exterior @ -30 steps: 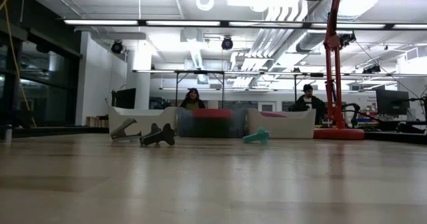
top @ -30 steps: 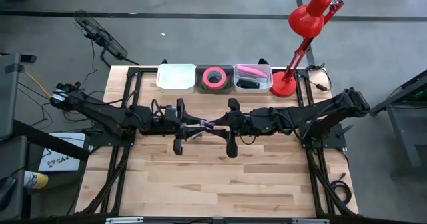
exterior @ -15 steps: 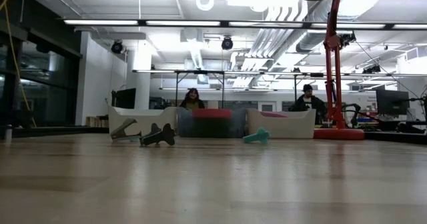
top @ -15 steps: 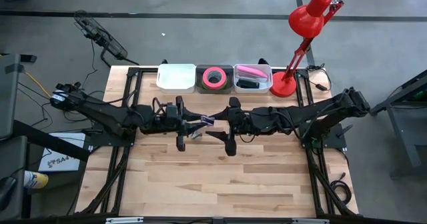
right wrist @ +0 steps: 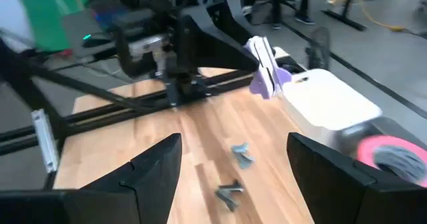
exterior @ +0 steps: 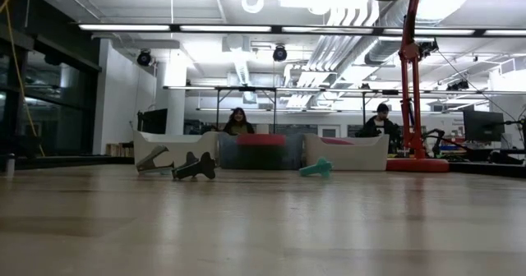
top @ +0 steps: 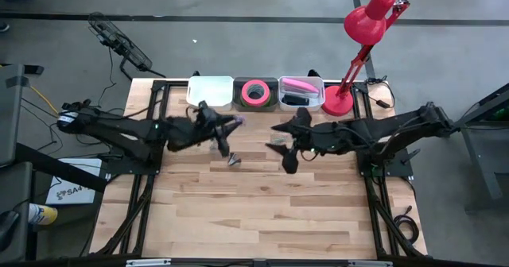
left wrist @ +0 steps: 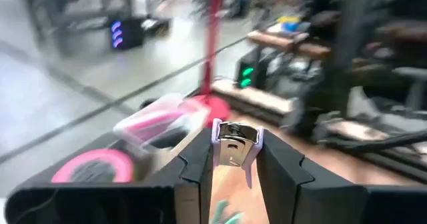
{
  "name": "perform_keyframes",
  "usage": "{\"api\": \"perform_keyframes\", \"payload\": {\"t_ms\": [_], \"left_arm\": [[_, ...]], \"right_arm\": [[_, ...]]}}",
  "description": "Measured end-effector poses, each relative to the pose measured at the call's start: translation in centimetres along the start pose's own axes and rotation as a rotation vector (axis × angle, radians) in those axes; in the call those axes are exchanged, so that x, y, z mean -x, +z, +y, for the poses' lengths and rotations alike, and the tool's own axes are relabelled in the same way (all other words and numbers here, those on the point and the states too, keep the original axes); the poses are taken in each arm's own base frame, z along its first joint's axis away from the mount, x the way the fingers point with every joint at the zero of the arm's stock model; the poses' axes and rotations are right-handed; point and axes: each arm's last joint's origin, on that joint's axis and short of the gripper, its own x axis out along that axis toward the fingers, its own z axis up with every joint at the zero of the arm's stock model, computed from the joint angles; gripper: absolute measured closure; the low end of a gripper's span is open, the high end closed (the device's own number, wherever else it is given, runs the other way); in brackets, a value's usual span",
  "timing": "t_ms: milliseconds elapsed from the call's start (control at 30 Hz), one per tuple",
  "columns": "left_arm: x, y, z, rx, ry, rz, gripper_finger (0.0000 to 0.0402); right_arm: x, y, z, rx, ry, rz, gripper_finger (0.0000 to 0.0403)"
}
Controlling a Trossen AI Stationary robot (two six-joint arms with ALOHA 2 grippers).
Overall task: Pick and place Stapler, Stapler remover, tape
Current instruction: Put the purple staple remover into the left white bin
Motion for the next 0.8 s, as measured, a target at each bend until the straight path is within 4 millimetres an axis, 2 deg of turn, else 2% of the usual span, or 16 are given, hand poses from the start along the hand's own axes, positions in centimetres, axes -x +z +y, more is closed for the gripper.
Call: {"api": "perform_keyframes", "payload": {"t_ms": [200,367,600,800], "left_arm": [[-2.2,-0.3,4.6,0.075,0.13,0.163,0.0319],[-3.2,-0.9,8.7,0.149,0.235,0.289,0.0319],[-3.8,-1.3,14.2,0.258,0.379,0.401,0.0319],[-4.9,-2.9,18.1,0.377,0.477,0.53,0.0319]], "right_arm": [[2.1,0.2,-1.2,-0.02,-0.074,0.028,0.014],[3.2,0.3,-2.0,-0.009,-0.132,0.034,0.014],[3.5,-0.1,-2.7,0.016,-0.237,0.057,0.0139],[3.2,-0.6,-4.3,-0.041,-0.301,0.136,0.0139]]}}
